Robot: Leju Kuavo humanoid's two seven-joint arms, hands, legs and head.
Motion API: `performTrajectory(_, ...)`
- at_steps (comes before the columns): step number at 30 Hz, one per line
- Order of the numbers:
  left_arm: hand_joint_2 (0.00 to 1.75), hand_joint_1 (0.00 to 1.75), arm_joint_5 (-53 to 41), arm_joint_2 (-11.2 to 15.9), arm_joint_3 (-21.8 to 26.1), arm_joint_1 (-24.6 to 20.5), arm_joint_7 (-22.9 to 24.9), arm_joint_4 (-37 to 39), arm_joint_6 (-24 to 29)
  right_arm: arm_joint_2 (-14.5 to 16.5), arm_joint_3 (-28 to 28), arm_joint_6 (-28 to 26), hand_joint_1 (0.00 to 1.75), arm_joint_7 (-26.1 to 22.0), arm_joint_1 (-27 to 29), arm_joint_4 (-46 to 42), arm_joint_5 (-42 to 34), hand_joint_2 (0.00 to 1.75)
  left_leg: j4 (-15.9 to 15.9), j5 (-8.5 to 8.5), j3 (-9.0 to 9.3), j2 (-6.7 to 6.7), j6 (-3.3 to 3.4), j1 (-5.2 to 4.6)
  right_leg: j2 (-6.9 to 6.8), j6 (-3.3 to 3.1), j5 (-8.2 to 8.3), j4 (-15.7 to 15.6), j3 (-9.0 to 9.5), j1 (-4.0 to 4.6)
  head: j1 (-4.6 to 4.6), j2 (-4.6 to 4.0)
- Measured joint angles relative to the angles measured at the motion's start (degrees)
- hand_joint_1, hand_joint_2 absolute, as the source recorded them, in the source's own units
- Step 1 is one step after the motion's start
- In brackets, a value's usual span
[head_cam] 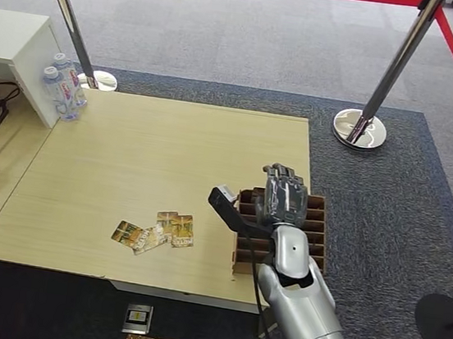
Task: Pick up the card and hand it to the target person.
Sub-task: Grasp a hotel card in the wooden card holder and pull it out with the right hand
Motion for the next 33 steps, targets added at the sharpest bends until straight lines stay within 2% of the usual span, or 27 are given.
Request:
performTrajectory(9, 0.0, 0.0, 0.05, 0.01, 0.0, 0.11, -0.16, 0.0, -0.11, 0.11, -0.46, 0.11, 0.67, 1.39, -0.12, 1.1, 1.19, 1.75, 0.0, 0.0, 0.0, 0.0, 0.0, 0.0, 0.0, 0.0, 0.0, 0.0, 0.0, 0.0, 0.0, 0.0)
performTrajectory(22, 0.0, 0.0, 0.2, 0.03, 0.0, 0.21, -1.14, 0.0, -0.65, 0.41, -1.39, 0.34, 0.95, 2.01, -0.66, 2.78, 1.75, 1.75, 0.0, 0.0, 0.01, 0.0, 0.0, 0.0, 0.0, 0.0, 0.0, 0.0, 0.01, 0.0, 0.0, 0.0)
performTrajectory(33, 0.0, 0.0, 0.51, 0.53, 0.0, 0.29, -1.86, 0.41, -1.6, 0.65, -1.59, 0.17, 0.93, 1.82, -0.9, 3.45, 1.75, 1.75, 0.0, 0.0, 0.02, 0.0, 0.0, 0.0, 0.0, 0.0, 0.0, 0.0, 0.01, 0.0, 0.02, 0.0)
